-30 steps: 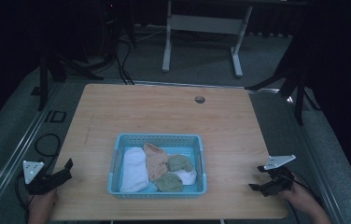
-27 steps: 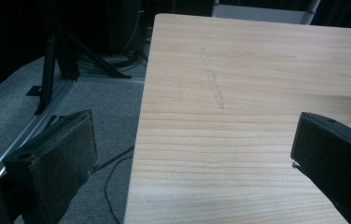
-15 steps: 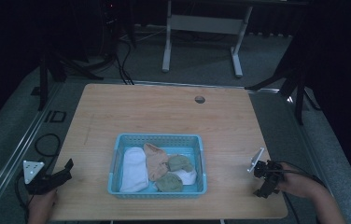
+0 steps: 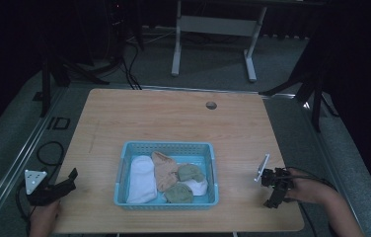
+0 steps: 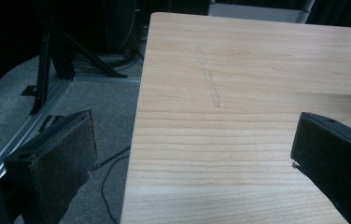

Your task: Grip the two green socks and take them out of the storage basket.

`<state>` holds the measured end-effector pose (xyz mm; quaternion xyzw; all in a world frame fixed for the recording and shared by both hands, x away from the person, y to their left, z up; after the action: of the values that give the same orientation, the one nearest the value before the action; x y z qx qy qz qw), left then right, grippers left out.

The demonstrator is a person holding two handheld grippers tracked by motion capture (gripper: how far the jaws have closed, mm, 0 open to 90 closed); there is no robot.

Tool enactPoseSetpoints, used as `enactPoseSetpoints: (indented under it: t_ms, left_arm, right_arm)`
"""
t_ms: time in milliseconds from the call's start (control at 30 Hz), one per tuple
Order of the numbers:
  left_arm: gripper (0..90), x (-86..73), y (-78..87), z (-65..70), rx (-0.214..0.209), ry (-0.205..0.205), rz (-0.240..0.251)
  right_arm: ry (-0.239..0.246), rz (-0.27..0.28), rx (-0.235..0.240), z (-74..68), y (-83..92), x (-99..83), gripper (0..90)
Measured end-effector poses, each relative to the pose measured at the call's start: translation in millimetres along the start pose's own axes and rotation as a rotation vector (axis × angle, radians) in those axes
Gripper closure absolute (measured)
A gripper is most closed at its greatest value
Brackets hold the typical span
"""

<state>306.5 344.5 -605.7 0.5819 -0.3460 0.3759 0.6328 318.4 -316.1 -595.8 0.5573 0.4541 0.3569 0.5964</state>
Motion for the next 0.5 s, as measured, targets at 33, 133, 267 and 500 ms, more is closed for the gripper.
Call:
enactPoseSetpoints:
  t_ms: [33, 133, 267, 500]
  left_arm:
    - [0.7, 0.0, 0.0, 0.0, 0.000, 0.000, 0.000]
    - [0.7, -0.1, 0.0, 0.5, 0.001, -0.005, -0.002]
    - [0.7, -0.2, 0.2, 0.7, 0.001, -0.006, -0.002]
    - [0.7, -0.2, 0.3, 0.5, 0.001, -0.007, -0.001]
  right_arm:
    - [0.000, 0.000, 0.000, 0.0, 0.0, 0.0, 14.3]
    - [0.018, 0.002, 0.015, -4.1, 3.2, 5.0, 14.4]
    - [0.054, -0.016, 0.014, -7.9, 6.8, 12.8, 14.4]
    - [0.125, -0.018, 0.013, -17.7, 23.6, 34.8, 14.5]
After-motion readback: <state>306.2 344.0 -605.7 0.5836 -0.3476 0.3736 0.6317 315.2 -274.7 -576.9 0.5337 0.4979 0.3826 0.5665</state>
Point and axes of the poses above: each handheld gripper's, and its own axes: y roughly backward along the jaws, x roughly out of its top, z roughly to its right, the point moved 9 cm from there along -y, roughly forward along the jaws, and after that the axes turned 7 degrees about -z, right-handed, at the moved point
